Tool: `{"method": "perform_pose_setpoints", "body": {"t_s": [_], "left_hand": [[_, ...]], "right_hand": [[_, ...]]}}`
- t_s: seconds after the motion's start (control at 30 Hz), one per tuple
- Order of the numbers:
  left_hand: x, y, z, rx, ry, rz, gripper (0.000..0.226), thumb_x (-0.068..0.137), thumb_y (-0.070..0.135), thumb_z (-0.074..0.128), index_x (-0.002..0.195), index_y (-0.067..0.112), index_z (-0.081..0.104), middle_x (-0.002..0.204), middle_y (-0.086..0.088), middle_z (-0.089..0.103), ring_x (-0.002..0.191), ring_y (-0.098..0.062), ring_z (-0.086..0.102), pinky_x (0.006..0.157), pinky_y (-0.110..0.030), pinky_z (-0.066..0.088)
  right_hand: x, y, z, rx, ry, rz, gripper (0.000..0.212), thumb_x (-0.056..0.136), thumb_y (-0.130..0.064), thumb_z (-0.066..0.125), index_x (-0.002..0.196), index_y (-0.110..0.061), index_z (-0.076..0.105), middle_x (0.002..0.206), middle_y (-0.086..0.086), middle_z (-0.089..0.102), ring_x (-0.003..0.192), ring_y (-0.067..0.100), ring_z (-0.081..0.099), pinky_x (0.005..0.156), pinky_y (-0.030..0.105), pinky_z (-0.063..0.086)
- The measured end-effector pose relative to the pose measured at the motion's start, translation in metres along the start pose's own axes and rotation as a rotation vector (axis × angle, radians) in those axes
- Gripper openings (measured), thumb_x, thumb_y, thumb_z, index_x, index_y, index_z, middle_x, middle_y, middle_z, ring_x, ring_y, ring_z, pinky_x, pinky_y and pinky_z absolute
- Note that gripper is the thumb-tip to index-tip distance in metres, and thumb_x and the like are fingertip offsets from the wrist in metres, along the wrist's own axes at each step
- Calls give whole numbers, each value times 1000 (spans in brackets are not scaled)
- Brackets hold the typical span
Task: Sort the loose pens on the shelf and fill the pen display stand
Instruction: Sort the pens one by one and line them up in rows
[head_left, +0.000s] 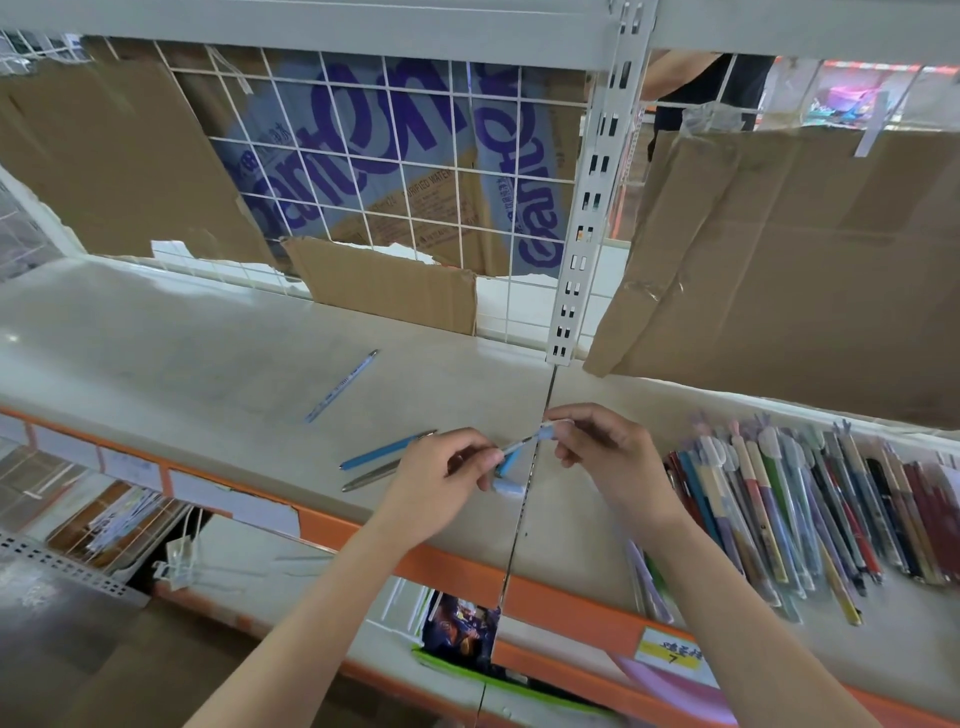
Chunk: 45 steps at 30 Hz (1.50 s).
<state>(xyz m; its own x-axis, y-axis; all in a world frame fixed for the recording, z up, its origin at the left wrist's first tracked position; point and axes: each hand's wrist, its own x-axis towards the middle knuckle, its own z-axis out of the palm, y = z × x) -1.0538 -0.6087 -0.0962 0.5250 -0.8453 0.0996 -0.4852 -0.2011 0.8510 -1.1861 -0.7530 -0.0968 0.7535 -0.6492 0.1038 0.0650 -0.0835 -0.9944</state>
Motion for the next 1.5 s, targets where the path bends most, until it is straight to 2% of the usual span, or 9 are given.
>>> {"method": "perform_pose_setpoints", "body": {"t_s": [0.27,0.6,0.77,0.9,0.97,1.07,1.17,1.3,1.5], "left_hand": [[0,-3,7,35,-96,-33,18,93,13,54,82,16,69,66,4,65,53,-12,43,54,-27,33],[-1,4,13,-575,-204,-354,24,98,3,41,96,-4,64,59,1,53,40,-5,27,38,-14,20],[9,5,20,-723,-195,-374,23,97,3,42,87,-1,63,64,-7,58,40,-8,31,38,-16,22],[23,-5,8,-612,-202,-309,28,98,7,44,84,7,69,71,-6,70,57,-14,61,54,-21,48],[33,-22,-7,-458,-75,-291,26,96,7,47,84,11,69,73,0,70,69,-16,63,66,-21,50],[53,-61,-39,169,282,-263,18,90,5,51,91,8,69,90,-5,68,88,-21,60,78,-23,44],[67,-92,-65,566,418,-369,22,89,10,51,108,2,58,113,-21,53,110,-36,46,93,-40,36],[79,-107,-76,670,432,-474,39,90,23,55,116,-5,45,120,-26,47,114,-41,42,92,-46,34],[86,-92,-79,795,191,-486,34,98,25,38,111,-2,53,117,-23,51,111,-38,48,89,-41,38]], "right_hand": [[-5,2,7,-110,-63,33,20,88,-4,61,90,-21,70,63,-3,62,61,11,57,68,21,49],[-7,1,25,-137,-2,3,29,90,1,55,100,-24,66,62,-8,59,57,0,55,61,13,43],[1,1,24,-120,1,5,32,94,1,50,117,-19,60,75,8,65,62,7,60,62,18,46],[8,1,25,25,53,21,29,92,5,50,115,-13,52,79,14,66,57,9,56,55,19,45],[12,3,20,96,105,69,23,92,3,51,111,-10,51,76,12,67,55,11,54,54,19,45],[15,9,11,136,144,125,18,92,1,53,108,-8,53,72,10,67,55,12,53,53,20,45],[17,15,8,109,159,145,16,91,-1,55,104,-10,54,68,6,68,53,12,53,51,20,44],[15,24,4,-85,156,166,17,90,-8,60,99,-22,60,65,8,64,51,11,52,53,24,43],[10,29,-1,-129,129,206,16,90,-13,61,103,-21,62,67,12,63,51,10,52,53,22,42]]}}
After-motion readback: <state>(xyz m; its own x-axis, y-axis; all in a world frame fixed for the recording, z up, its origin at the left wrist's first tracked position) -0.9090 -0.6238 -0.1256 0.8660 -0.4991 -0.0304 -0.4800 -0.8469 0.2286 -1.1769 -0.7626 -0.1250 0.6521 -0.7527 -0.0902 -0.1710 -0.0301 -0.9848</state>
